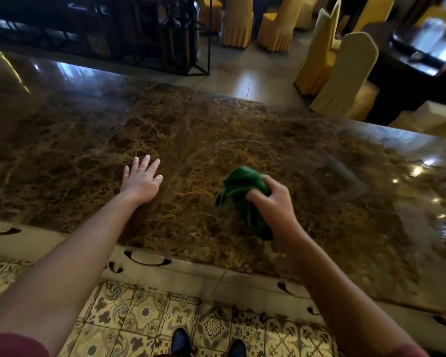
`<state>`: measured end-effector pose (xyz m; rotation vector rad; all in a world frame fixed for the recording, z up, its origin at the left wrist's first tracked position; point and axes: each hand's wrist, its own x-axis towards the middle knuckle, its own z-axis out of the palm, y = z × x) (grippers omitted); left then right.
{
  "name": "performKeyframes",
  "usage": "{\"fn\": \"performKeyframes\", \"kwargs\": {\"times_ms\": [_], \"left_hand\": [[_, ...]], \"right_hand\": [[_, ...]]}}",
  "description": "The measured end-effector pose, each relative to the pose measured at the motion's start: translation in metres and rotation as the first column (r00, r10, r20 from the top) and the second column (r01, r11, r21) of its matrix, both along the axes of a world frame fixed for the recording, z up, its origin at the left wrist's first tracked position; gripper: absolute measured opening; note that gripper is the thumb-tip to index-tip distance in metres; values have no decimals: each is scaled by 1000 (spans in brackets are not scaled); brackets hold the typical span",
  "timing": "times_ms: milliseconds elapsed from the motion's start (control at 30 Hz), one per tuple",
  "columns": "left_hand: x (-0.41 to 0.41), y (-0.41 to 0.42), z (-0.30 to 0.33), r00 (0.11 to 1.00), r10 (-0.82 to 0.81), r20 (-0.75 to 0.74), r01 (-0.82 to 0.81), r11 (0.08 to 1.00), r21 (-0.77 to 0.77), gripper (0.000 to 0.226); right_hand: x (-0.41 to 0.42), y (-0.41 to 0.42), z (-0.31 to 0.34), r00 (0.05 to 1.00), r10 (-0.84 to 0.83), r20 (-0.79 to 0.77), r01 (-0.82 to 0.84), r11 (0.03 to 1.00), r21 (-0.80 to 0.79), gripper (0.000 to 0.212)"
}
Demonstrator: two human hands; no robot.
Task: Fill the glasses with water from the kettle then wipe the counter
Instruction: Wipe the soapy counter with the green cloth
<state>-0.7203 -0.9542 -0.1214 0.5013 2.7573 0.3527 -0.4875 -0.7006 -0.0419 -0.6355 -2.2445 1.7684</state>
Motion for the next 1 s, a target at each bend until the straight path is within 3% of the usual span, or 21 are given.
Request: {"fn": "performKeyframes", "kwargs": {"times_ms": [67, 200, 300, 400, 533, 667, 800, 1000], "left_hand": [[0, 2, 0, 1000, 7, -7, -7, 1000, -5, 57], [-1, 2, -2, 1000, 0, -6, 0, 1000, -29, 57], [-3, 3, 0, 1000, -7, 16, 7, 1000, -30, 58], [-2, 3, 1, 999, -11, 30, 12, 1000, -24, 58], [-2, 2, -1, 999, -14, 37, 15, 1000, -27, 58], [-6, 1, 0, 999, -10, 47, 10, 1000, -10, 58], [-11, -1, 2, 996, 1, 90, -7, 998, 59, 54], [-16, -3, 6, 987, 26, 158, -53, 984, 170, 50]], "right_hand": [[-22, 31, -3, 979, -205, 3, 205, 979, -25, 20], [-76, 89, -7, 896, -440, -62, 440, 862, 250, 41], [-118, 114, -24, 866, -496, -64, 467, 755, 461, 44], [-160, 115, -45, 860, -509, 37, 410, 732, 544, 44], [-206, 106, -56, 890, -423, 168, 219, 722, 656, 45], [-233, 81, -53, 941, -279, 193, 70, 715, 695, 45], [-226, 27, -54, 983, 15, 183, -150, 636, 757, 49], [-150, -53, -59, 906, 391, 163, -365, 522, 771, 52]]}}
